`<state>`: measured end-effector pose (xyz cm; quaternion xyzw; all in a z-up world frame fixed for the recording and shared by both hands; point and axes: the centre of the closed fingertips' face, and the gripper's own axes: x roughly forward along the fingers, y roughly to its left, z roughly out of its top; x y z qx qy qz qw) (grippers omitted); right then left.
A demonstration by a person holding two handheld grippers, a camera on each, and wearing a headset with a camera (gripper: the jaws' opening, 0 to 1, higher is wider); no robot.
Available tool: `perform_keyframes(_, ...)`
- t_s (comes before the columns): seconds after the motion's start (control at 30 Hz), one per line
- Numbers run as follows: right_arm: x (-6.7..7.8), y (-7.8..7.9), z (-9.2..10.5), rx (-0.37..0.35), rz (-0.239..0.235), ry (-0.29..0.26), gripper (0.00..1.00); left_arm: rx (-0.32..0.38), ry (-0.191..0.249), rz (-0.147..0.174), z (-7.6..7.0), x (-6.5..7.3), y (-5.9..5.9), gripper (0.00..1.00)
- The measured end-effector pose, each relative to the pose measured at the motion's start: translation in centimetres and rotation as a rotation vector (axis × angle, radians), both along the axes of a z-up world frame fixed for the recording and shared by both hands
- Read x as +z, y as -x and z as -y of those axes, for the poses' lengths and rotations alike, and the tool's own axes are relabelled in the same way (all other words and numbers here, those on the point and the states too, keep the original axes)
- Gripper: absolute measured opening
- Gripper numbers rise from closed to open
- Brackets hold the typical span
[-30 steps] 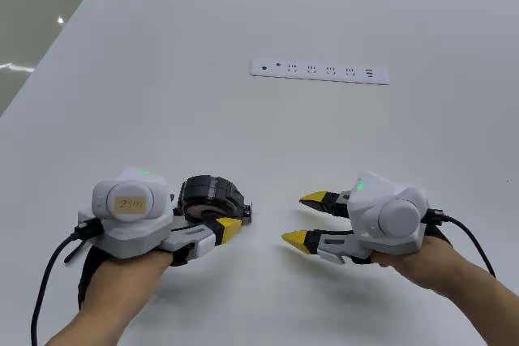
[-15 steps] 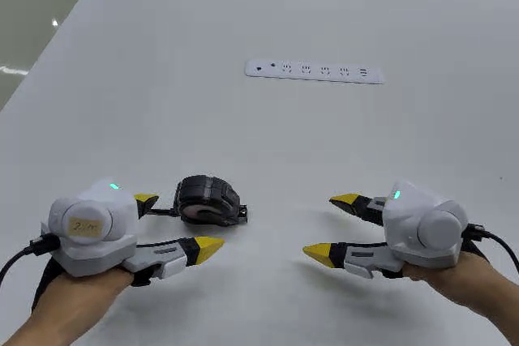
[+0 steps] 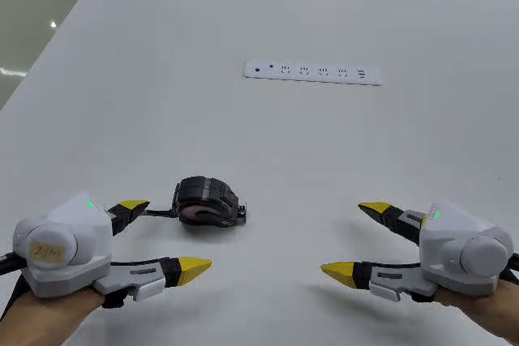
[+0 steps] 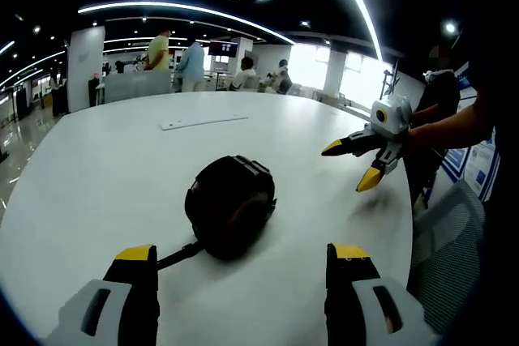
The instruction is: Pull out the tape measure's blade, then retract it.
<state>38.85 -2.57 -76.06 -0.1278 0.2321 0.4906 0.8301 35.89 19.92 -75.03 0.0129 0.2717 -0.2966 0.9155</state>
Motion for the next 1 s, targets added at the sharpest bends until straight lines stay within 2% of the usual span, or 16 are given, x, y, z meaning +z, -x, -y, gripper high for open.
perform_keyframes(0.3, 0.2, 0.6, 1.5, -0.035, 0.007, -0.023, 0.83, -0.014, 0.0, 0.025, -0.1, 0.0, 0.7, 0.88)
perform_keyframes(0.5, 0.4, 1.2, 1.9, -0.034, 0.02, -0.026, 0.89, -0.023, -0.002, 0.057, -0.1, 0.5, 1.1, 0.93)
perform_keyframes(0.8, 0.5, 2.1, 2.4, -0.029, 0.032, -0.024, 0.98, -0.019, 0.016, 0.082, -0.3, 0.9, 1.5, 1.0)
perform_keyframes(1.0, 0.6, 2.3, 2.9, -0.04, 0.037, -0.031, 1.0, -0.037, 0.002, 0.082, -0.4, 0.6, 2.1, 1.0)
